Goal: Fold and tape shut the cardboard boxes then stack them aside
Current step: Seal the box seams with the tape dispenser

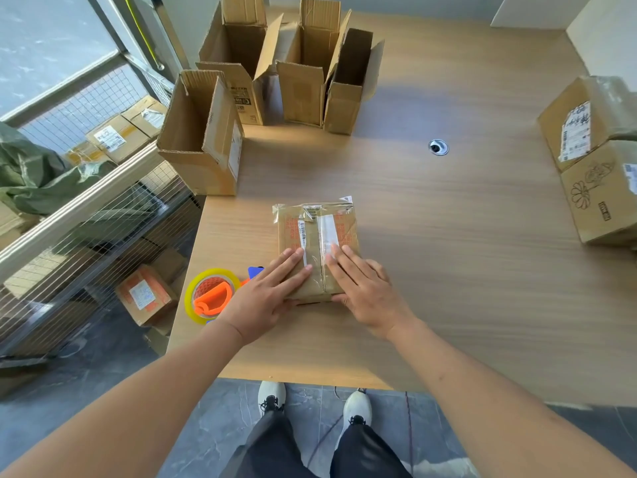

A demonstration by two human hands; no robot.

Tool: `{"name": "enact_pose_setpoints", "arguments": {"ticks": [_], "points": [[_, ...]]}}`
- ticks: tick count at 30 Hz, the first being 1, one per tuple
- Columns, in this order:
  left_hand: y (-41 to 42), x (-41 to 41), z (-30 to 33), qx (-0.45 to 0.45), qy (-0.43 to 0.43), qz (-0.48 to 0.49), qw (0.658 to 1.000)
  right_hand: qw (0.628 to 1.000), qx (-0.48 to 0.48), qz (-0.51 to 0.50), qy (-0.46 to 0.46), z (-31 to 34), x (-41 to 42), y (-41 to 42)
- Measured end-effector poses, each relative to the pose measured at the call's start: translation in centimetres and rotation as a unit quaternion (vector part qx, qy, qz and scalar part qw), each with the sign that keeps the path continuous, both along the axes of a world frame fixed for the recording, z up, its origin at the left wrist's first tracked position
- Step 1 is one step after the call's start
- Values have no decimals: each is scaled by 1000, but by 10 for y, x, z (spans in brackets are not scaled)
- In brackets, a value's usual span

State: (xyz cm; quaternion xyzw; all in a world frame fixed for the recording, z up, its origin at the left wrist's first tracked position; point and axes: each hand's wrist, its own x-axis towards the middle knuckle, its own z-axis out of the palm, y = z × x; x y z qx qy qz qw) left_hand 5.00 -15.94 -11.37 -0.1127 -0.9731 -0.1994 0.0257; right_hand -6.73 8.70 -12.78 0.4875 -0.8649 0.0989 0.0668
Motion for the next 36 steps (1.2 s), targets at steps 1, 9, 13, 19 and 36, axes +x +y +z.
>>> {"name": "enact_pose_setpoints", "arguments": {"ticks": [1, 9, 13, 19, 36], "points": [[1, 0, 1, -7, -4, 4, 1000, 1000, -17, 9, -20, 1, -1, 4], [24, -26, 27, -62, 36, 23, 997, 982, -167, -81, -17, 21, 1, 37], [50, -50, 30, -37, 26, 10, 999, 976, -169, -108, -88, 22, 2, 37], [73, -59, 23, -55, -38, 35, 997, 966, -152, -98, -187, 19, 2, 40], [64, -59, 34, 87, -156, 15, 984, 828, -80, -287, -476, 52, 58, -17]]}}
